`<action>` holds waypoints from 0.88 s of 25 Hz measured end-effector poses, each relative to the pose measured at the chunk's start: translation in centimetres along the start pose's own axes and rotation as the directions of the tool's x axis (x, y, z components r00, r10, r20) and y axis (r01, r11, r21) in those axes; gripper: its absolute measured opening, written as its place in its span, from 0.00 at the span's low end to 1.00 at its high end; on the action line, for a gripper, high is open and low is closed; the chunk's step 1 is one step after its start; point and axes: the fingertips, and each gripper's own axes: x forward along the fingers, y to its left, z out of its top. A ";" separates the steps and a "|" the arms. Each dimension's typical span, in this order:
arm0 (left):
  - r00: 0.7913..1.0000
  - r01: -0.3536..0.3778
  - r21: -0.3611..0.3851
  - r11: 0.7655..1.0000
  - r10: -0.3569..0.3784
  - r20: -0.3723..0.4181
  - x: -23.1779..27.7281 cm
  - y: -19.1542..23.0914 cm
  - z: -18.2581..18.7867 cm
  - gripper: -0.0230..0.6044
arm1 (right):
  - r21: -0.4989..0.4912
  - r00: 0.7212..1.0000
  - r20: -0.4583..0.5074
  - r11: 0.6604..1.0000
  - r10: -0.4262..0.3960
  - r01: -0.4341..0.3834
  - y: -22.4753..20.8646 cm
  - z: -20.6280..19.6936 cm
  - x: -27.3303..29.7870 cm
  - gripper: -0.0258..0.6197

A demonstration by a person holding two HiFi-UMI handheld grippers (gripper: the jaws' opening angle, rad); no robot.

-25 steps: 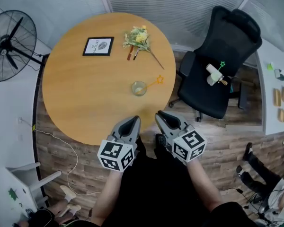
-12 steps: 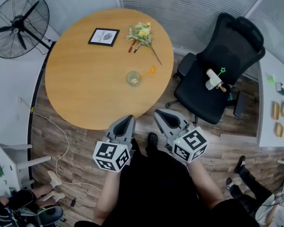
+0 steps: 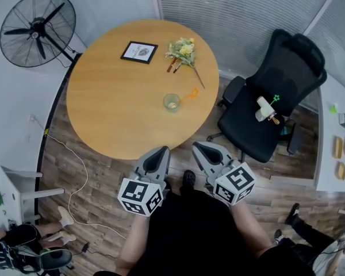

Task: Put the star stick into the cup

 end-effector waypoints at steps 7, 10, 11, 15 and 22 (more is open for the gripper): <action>1.000 -0.003 -0.010 1.000 0.003 -0.006 -0.9 -0.3 -0.6 0.03 | -0.030 0.999 -0.022 0.999 0.039 -0.039 1.6 -0.4 -0.3 0.05; 1.000 0.001 -0.006 1.000 -0.001 -0.007 -1.0 -0.4 -0.7 0.03 | -0.037 0.999 -0.018 0.999 0.036 -0.036 1.6 -0.5 -0.4 0.05; 1.000 0.005 -0.002 1.000 -0.005 -0.010 -1.1 -0.5 -0.8 0.03 | -0.035 0.999 -0.015 0.999 0.030 -0.031 1.6 -0.5 -0.4 0.05; 1.000 0.017 0.001 1.000 -0.017 -0.020 -1.3 -0.9 -1.1 0.03 | -0.025 1.000 -0.015 1.000 0.011 -0.012 1.7 -0.9 -0.9 0.05; 0.999 0.030 0.000 1.000 -0.030 -0.041 -1.4 -1.0 -1.8 0.03 | -0.009 1.000 -0.016 1.000 -0.003 0.002 1.7 -1.2 -1.0 0.05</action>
